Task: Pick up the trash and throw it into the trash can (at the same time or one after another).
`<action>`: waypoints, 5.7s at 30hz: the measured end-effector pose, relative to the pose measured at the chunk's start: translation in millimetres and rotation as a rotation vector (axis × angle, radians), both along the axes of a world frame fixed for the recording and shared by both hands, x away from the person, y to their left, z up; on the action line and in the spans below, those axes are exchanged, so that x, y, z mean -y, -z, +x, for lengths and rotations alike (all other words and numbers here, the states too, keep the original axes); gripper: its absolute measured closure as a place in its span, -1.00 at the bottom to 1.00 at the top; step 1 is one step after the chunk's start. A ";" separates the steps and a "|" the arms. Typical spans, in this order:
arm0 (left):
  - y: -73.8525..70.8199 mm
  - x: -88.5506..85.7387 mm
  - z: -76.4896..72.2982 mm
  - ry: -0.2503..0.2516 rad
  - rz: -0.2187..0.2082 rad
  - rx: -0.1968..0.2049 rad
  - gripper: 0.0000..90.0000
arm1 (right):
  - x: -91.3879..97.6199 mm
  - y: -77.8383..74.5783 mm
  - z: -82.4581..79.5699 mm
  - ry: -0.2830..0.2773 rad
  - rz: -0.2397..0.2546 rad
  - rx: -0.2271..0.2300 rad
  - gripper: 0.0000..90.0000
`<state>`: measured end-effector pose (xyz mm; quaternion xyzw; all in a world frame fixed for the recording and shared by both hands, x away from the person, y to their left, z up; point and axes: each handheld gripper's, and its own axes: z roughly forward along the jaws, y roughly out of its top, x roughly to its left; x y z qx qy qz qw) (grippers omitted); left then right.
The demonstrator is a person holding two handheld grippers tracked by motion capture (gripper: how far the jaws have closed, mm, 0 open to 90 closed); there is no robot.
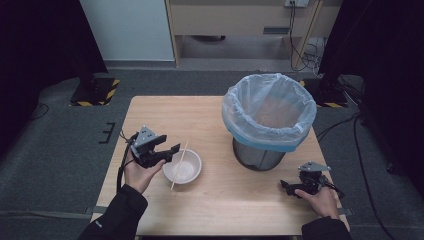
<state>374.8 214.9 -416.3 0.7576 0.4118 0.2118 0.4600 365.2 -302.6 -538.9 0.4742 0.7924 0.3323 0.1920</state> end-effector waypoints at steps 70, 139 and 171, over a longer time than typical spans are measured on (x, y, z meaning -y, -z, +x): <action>33.3 0.0 3.9 -0.016 -0.017 -0.181 0.88 | -0.5 -0.2 -0.3 -0.006 0.001 -0.005 -0.96; -173.4 89.4 8.3 0.147 -0.263 0.291 0.89 | -0.6 -0.1 -0.3 -0.005 0.001 -0.005 -0.96; -194.9 187.5 35.2 0.253 -0.249 0.310 0.89 | -0.7 0.0 -0.1 -0.004 0.002 -0.002 -0.96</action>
